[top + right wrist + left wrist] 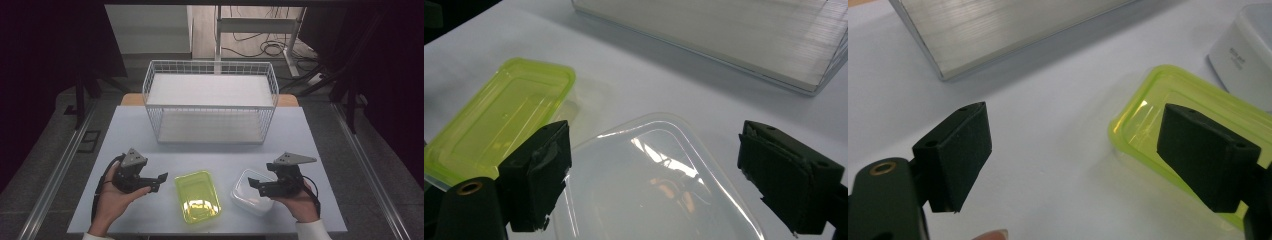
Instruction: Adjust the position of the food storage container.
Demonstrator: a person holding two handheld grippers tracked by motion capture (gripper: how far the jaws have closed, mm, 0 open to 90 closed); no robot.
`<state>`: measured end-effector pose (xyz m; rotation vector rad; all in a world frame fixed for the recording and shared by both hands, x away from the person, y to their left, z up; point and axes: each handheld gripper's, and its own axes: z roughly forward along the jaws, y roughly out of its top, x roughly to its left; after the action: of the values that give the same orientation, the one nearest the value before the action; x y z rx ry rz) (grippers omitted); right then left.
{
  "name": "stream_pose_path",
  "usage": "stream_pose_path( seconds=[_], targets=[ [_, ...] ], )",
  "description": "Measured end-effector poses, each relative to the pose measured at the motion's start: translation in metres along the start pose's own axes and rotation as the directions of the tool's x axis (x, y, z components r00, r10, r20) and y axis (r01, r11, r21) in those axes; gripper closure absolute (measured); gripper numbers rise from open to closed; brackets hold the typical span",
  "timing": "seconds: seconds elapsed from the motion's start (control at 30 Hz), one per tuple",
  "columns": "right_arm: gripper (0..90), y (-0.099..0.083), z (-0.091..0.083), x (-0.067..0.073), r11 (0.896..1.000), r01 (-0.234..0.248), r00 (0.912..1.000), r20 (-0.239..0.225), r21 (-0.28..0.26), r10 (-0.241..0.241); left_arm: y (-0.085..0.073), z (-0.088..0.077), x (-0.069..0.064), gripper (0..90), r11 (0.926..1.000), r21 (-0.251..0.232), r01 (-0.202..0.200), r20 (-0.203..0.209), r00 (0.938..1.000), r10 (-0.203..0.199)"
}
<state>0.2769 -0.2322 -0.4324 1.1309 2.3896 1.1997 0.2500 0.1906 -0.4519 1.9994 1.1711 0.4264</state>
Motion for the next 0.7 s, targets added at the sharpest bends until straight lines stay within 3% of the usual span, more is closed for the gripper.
stream_pose_path(
  seconds=[0.2,0.43,0.7],
  targets=[
    [16.8,-0.004,0.001,0.002,1.000,0.013,0.9999,0.001,0.008,-0.013,0.000,0.003,0.002,14.4,0.9994,0.023,0.025,0.010,0.9996,-0.026],
    [26.1,-0.003,-0.003,0.004,1.000,0.026,0.9996,-0.010,-0.003,-0.026,0.003,-0.001,-0.001,15.6,0.9994,0.031,0.017,0.009,0.9998,-0.017],
    [28.4,-0.001,-0.001,0.005,0.999,0.040,0.9990,-0.019,0.021,-0.040,0.005,-0.009,-0.004,15.7,0.9997,0.022,0.007,0.002,1.0000,-0.007]
  ],
)
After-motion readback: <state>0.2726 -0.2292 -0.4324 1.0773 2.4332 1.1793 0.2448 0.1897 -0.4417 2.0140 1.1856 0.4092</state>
